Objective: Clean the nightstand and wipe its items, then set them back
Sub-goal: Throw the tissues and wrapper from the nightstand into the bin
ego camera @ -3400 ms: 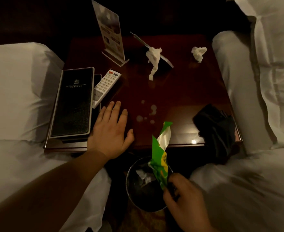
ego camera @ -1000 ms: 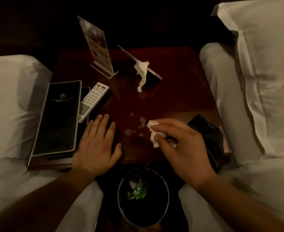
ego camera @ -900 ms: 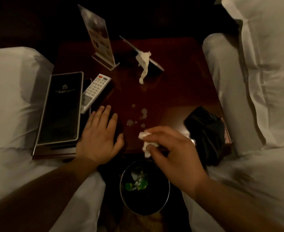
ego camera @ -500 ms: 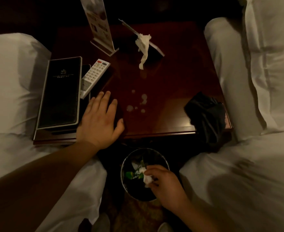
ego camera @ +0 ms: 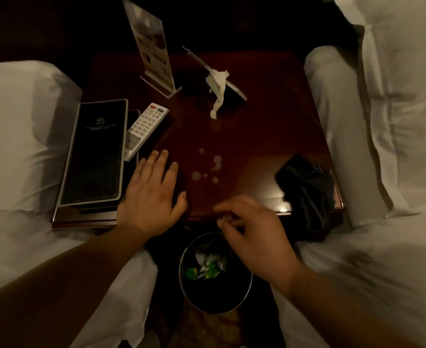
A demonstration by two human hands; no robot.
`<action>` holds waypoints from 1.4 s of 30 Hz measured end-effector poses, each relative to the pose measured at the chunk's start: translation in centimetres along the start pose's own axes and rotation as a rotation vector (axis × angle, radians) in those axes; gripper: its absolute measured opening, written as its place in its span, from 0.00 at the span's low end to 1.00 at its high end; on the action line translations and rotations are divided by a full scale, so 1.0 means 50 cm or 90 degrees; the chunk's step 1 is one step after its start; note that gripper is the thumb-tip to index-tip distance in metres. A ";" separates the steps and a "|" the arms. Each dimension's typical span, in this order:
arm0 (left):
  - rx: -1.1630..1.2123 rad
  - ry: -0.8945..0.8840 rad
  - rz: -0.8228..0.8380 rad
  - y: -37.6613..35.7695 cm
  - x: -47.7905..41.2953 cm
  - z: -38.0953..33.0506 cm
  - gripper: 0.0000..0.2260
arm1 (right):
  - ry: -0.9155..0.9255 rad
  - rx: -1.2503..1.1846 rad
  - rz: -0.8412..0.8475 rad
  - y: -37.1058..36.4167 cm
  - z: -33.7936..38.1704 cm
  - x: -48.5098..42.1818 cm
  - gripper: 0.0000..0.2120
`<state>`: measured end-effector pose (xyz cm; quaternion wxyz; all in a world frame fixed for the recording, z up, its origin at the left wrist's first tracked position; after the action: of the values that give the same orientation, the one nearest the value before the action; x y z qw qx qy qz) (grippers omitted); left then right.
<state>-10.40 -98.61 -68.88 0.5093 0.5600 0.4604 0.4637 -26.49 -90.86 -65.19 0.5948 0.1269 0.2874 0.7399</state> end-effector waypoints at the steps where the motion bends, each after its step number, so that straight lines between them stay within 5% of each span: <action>1: 0.004 0.000 0.001 0.000 -0.001 0.001 0.30 | 0.019 0.017 -0.013 0.022 0.013 -0.037 0.11; 11: 0.002 0.000 -0.006 -0.011 -0.005 0.010 0.30 | 0.014 0.279 -0.136 0.147 -0.057 -0.383 0.21; 21: 0.004 0.001 -0.009 -0.014 -0.004 0.010 0.30 | 0.071 0.503 -0.046 0.119 -0.064 -0.441 0.13; 31: 0.011 -0.003 -0.015 -0.016 -0.005 0.008 0.30 | 0.170 0.460 -0.176 0.168 -0.034 -0.408 0.08; 42: -0.003 0.000 0.006 -0.008 -0.005 0.004 0.31 | 0.108 0.043 -0.277 0.207 0.039 -0.188 0.09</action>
<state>-10.26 -98.84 -69.30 0.5082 0.5611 0.4569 0.4671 -31.35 -100.60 -56.19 0.7093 0.0189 0.3814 0.5925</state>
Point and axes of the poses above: each hand's wrist, its own x-axis away from the middle knuckle, its own y-axis out of the back of the hand, z = x × y, the point moved 10 cm from there along -x, towards the middle knuckle, and after that the axes turned 14 degrees about y, right-handed, at the moved point
